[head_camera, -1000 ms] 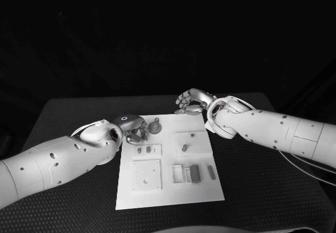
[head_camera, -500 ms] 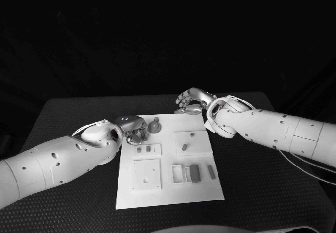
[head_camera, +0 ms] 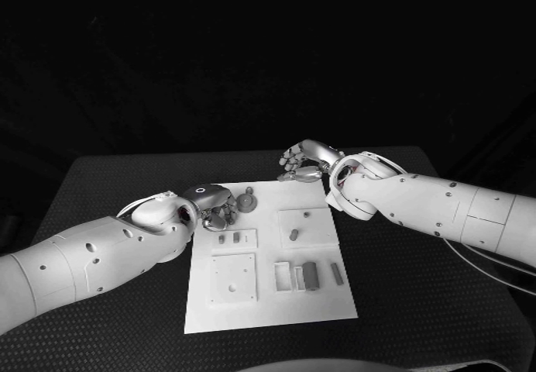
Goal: Assemble the parts on the task board
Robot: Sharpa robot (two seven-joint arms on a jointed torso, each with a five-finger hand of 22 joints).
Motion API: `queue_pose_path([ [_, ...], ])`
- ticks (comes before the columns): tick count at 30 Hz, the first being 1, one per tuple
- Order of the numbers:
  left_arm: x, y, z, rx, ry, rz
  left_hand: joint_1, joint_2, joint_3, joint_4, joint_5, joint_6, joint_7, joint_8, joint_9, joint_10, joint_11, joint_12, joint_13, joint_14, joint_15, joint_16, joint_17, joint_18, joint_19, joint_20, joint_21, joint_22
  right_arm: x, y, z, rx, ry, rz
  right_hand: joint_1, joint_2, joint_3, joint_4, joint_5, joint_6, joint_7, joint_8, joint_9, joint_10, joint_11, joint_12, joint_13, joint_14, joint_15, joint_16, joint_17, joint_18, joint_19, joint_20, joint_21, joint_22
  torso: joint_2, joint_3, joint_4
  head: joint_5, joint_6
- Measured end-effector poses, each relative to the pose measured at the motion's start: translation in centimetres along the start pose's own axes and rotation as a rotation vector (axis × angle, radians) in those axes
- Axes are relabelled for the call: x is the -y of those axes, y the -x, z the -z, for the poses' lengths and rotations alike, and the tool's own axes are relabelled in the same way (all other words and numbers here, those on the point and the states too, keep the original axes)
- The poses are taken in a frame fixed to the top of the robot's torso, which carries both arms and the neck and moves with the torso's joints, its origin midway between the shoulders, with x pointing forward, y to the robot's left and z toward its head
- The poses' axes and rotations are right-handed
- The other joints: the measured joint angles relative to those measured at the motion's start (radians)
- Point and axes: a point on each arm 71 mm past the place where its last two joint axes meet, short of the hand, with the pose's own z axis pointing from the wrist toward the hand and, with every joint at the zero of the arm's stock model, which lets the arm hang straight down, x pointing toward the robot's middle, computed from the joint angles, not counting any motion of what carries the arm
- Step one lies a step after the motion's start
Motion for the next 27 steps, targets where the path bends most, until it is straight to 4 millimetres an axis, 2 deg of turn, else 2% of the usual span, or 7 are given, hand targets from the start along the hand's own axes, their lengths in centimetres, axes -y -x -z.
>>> queue_pose_path([
  [23, -0.18, -0.56, -0.27, -0.017, 0.009, -0.011, 0.0, 0.001, 0.0, 0.0, 0.0, -0.004, -0.003, -0.003, -0.004, 0.0, 0.0, -0.001, 0.001, 0.0, 0.0, 0.0, 0.0, 0.001, 0.001, 0.001, -0.004, 0.0, 0.01, 0.01, 0.02, 0.0, 0.0, 0.0, 0.0, 0.0, 0.0, 0.0, 0.0, 0.0, 0.0, 0.0, -0.001, 0.0, 0.0, 0.0, -0.002, 0.0, 0.0, -0.004, -0.001, 0.0, 0.0, 0.0, 0.0, 0.001, 0.0, 0.0011, -0.0006, -0.004, 0.0],
  [27, -0.22, -0.56, -0.25, -0.016, 0.009, -0.011, -0.004, -0.003, 0.0, 0.0, 0.0, -0.015, 0.007, -0.003, -0.006, -0.008, 0.004, -0.012, 0.001, 0.0, 0.0, 0.0, 0.0, 0.001, -0.004, -0.001, -0.004, 0.0, 0.02, 0.02, 0.03, 0.0, 0.0, 0.0, 0.0, 0.0, 0.0, 0.0, 0.0, -0.002, -0.002, 0.0, -0.001, 0.0, 0.0, 0.0, -0.004, 0.0, 0.0, -0.003, -0.001, 0.0, 0.0, 0.0, 0.0, 0.001, 0.0, 0.0011, -0.0006, -0.005, 0.001],
])
